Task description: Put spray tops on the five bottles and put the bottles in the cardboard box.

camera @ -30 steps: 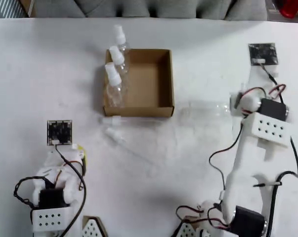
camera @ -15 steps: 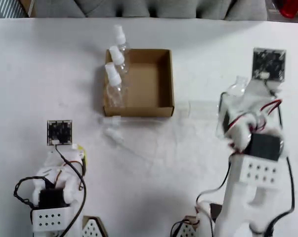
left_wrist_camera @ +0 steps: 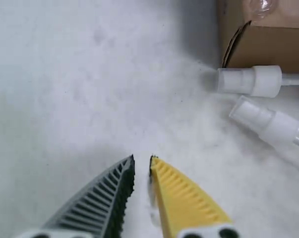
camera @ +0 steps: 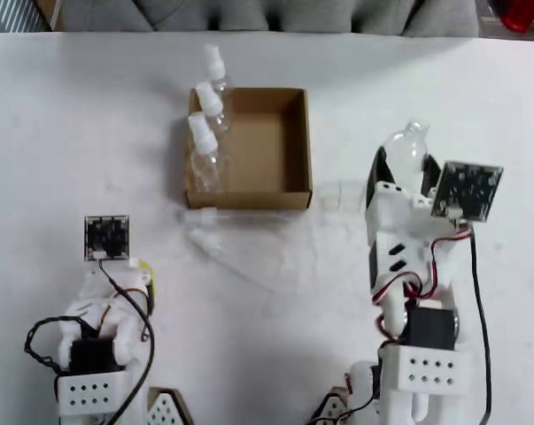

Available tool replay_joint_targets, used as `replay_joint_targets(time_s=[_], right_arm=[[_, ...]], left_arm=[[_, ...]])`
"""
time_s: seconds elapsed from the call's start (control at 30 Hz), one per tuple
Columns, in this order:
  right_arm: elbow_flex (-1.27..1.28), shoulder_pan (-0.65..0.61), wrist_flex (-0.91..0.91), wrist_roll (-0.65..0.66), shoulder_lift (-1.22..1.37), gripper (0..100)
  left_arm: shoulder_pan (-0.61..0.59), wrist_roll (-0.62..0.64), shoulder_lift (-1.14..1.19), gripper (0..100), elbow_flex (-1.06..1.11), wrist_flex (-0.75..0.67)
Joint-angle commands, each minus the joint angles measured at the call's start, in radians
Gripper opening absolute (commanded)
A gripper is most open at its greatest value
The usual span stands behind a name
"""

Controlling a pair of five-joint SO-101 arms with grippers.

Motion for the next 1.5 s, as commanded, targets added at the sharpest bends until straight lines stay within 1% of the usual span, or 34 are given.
replay_joint_targets(time_s=[0.0, 0.13, 0.27, 0.37, 0.47, 0.6, 0.87, 1.07, 1.13, 1.2, 1.3, 1.4, 1.47], right_arm=[[0.061, -0.028, -0.171, -0.009, -0.059, 1.5], [0.18, -0.091, -0.317, -0.009, -0.113, 1.5], [0.273, -0.15, -0.395, -0.009, -0.197, 1.5], [0.334, -0.194, -0.398, -0.009, -0.286, 1.5], [0.411, -0.24, -0.397, -0.003, -0.401, 1.5], [0.494, -0.257, -0.392, -0.002, -0.558, 1.5], [0.517, -0.252, -0.193, -0.009, -0.547, 1.5], [0.583, -0.26, 0.021, -0.003, -0.545, 1.5], [0.583, -0.254, 0.041, -0.003, -0.545, 1.5], [0.582, -0.254, 0.047, -0.003, -0.545, 1.5], [0.582, -0.26, 0.047, -0.003, -0.544, 1.5], [0.582, -0.259, 0.048, -0.003, -0.544, 1.5], [0.582, -0.257, 0.059, -0.003, -0.544, 1.5]], left_arm=[[-0.007, -0.009, 0.012, 7, -0.003, 0.0], [-0.007, -0.009, 0.012, 7, -0.003, -0.002], [-0.007, -0.009, 0.012, 7, -0.003, -0.006], [-0.007, -0.009, 0.01, 7, -0.003, -0.011], [-0.007, -0.009, 0.01, 7, -0.003, -0.049], [-0.007, -0.002, 0.01, 7, -0.005, -0.107], [-0.001, -0.002, 0.01, 7, -0.006, -0.147], [0.104, 0.0, 0.01, 7, -0.018, -0.141], [0.122, 0.002, 0.015, 7, -0.055, -0.095], [0.153, 0.011, 0.016, 7, -0.118, -0.017], [0.228, 0.074, 0.018, 7, -0.23, 0.081], [0.294, 0.081, 0.048, 7, -0.311, 0.12], [0.306, 0.084, 0.133, 7, -0.368, 0.12]])
